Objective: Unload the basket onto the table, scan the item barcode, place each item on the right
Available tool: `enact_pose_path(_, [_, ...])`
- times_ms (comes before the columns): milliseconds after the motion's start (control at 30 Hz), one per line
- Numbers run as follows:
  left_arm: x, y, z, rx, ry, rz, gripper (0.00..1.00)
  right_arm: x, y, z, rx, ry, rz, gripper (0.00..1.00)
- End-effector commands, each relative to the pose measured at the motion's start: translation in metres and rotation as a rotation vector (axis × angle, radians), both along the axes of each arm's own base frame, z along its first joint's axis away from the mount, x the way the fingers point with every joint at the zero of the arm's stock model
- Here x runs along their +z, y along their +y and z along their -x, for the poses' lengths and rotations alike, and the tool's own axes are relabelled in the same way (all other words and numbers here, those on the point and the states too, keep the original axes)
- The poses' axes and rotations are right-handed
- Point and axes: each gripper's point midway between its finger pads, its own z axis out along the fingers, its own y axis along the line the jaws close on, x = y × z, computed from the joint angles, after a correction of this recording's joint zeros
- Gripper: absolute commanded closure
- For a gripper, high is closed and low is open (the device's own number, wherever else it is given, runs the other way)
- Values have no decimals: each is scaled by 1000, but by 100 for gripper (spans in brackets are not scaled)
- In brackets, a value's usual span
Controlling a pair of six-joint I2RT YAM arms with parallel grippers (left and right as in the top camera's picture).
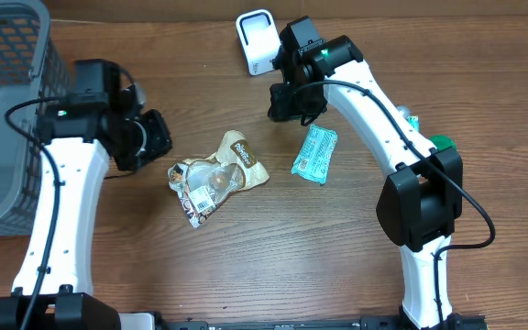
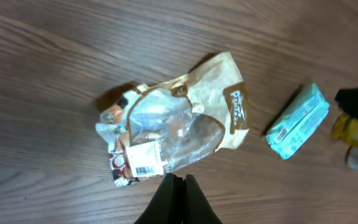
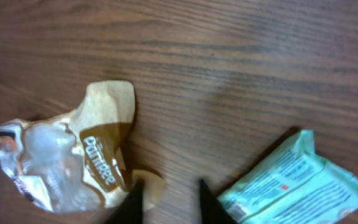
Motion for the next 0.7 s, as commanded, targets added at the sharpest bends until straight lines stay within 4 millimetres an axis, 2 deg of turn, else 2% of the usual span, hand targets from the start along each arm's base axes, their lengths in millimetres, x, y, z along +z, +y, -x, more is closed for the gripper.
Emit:
enact_pose_path(0, [2, -16, 0, -14, -10, -56, 96, 18, 3, -2, 1, -48, -26, 92])
enact_pose_path(167, [-6, -38, 7, -94, -4, -149, 95, -21, -10, -6, -22, -56, 55, 96])
enact_pose_path(233, [-12, -44, 11, -122, 12, -193, 95, -45, -13, 2, -70, -5, 57, 96])
enact_pose_path(367, [-31, -41, 11, -137, 64, -277, 95, -89, -22, 18, -156, 59, 72, 96])
enact_pose_path(433, [-44, -41, 10, -142, 103, -285, 95, -98, -25, 22, -221, 90, 58, 96])
enact_pose_path(500, [-57, -42, 7, -147, 138, -291, 94, -93, -26, 20, -267, 124, 13, 96])
enact_pose_path(600, [-78, -44, 6, -155, 195, -295, 96, -94, -57, 16, -321, 126, 97, 95])
enact_pose_path(633, [-87, -47, 5, -161, 215, -285, 96, -97, -84, 22, -358, 145, 193, 95])
enact_pose_path(667, [-94, -50, 4, -171, 229, -271, 95, -98, -98, 27, -375, 164, 240, 95])
